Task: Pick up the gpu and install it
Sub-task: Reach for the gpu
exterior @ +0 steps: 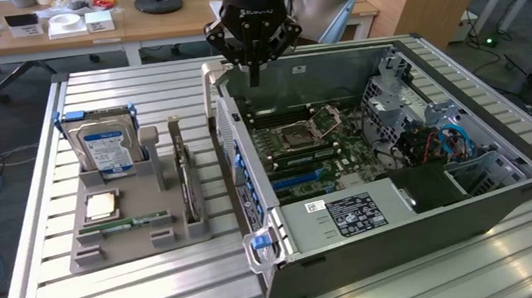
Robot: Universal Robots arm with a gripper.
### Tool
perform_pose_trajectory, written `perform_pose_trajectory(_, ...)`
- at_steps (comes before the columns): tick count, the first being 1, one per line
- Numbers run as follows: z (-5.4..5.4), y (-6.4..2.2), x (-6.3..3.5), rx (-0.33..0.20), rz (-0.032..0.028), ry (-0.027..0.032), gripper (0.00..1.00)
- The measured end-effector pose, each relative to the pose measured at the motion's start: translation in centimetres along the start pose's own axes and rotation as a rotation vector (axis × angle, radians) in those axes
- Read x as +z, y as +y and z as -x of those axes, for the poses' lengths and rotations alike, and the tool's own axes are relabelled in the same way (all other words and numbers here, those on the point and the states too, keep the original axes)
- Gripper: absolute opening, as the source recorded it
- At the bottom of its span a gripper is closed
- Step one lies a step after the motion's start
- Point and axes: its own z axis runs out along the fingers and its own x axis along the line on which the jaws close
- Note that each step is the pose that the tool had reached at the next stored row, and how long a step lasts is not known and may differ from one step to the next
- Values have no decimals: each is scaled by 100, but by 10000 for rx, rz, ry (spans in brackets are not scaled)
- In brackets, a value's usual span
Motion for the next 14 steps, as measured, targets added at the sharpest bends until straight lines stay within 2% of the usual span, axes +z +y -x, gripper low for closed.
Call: perform_pose_trajectory(14,-121,-9,-3,0,0,1,11)
